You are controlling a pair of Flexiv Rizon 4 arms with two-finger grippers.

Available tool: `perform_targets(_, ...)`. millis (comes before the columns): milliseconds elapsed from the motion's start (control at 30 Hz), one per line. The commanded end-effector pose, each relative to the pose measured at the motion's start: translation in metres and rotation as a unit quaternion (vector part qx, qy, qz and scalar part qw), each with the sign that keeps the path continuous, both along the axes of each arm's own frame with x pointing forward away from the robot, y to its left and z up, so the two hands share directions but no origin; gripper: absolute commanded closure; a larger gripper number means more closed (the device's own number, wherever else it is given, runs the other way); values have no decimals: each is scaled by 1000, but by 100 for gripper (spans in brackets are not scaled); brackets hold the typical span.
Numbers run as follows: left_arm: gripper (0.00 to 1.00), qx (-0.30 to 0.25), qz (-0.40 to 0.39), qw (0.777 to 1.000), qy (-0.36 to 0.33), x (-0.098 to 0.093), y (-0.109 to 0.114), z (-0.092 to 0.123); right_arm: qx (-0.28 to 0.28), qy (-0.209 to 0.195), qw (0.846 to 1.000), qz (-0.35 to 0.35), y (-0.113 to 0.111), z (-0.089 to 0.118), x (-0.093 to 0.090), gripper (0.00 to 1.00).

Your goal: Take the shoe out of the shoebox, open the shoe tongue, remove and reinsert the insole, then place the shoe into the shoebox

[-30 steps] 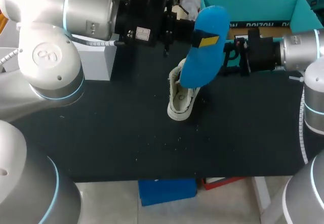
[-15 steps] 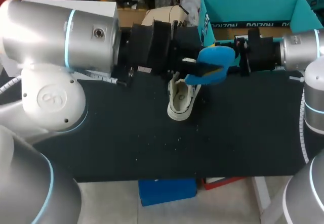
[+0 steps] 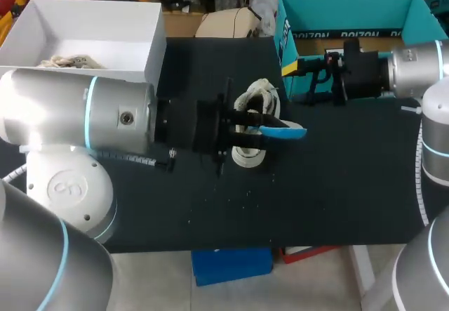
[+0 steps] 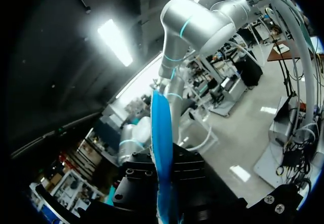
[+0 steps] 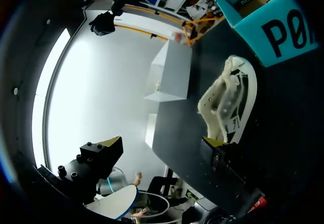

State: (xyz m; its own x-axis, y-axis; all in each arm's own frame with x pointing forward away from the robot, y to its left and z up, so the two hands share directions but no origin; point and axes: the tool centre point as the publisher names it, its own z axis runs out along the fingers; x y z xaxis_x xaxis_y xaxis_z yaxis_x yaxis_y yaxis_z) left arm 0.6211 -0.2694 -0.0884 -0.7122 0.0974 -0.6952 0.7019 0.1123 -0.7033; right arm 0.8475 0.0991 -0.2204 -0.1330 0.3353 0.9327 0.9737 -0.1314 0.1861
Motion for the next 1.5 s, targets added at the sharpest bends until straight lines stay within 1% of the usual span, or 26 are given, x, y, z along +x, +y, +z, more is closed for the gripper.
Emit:
perform_targets(33, 100, -21, 24, 999, -5, -12, 7, -7, 1, -1, 1000, -2, 1, -1, 0, 0)
perform_targets(267, 100, -21, 24, 999, -5, -12, 7, -7, 1, -1, 1000, -2, 1, -1, 0, 0)
perform_targets(300, 100, -19, 19, 999, -40, -20, 4, -8, 1, -1, 1000, -2, 1, -1, 0, 0)
perform_targets(367, 100, -1, 10, 996, -89, -33, 0, -17, 1, -1, 1000, -2, 1, -1, 0, 0)
perform_targets(400, 100, -9, 3, 994, -112, -40, 0, -23, 1, -1, 1000, -2, 1, -1, 0, 0)
perform_targets(433, 100, -7, -1, 992, -129, -45, -1, -30, 1, -1, 1000, -2, 1, -1, 0, 0)
perform_targets(467, 100, 12, -1, 988, -154, -50, -1, -36, 1, -1, 1000, -2, 1, -1, 0, 0)
perform_targets(500, 100, 6, -7, 985, -171, -54, 0, -42, 1, -1, 1000, -2, 1, -1, 0, 0)
perform_targets(533, 100, 12, -5, 983, -183, -57, 1, -48, 1, -1, 1000, -2, 1, -1, 0, 0)
perform_targets(567, 100, 28, -4, 979, -200, -59, 2, -54, 1, -1, 1000, -2, 1, -1, 0, 0)
perform_targets(600, 100, 17, -8, 977, -212, -62, 4, -60, 1, -1, 1000, -2, 1, -1, 0, 0)
perform_targets(667, 100, 31, -8, 970, -239, -66, 6, -70, 1, -1, 1000, -2, 1, -1, 0, 0)
perform_targets(767, 100, 36, -15, 962, -270, -70, 10, -83, 1, -1, 1000, -2, 1, -1, 0, 0)
perform_targets(800, 100, 31, -16, 960, -276, -71, 12, -87, 1, -1, 1000, -2, 1, -1, 0, 0)
perform_targets(833, 100, 38, -17, 957, -287, -72, 13, -91, 1, -1, 1000, -2, 1, -1, 0, 0)
perform_targets(967, 100, 44, -9, 949, -314, -72, 20, -106, 1, -1, 1000, -2, 1, -1, 0, 0)
perform_targets(1133, 100, 40, 0, 943, -330, -69, 31, -128, 1, -1, 1000, -2, 1, -1, 0, 0)
perform_targets(1200, 100, 33, 6, 942, -333, -67, 35, -138, 1, -1, 1000, -2, 1, -1, 0, 0)
perform_targets(1267, 100, 28, 14, 950, -312, -65, 37, -148, 1, -1, 1000, -2, 1, -1, 0, 0)
perform_targets(1500, 100, 28, 14, 950, -312, -65, 37, -148, 1, -1, 1000, -2, 1, -1, 0, 0)
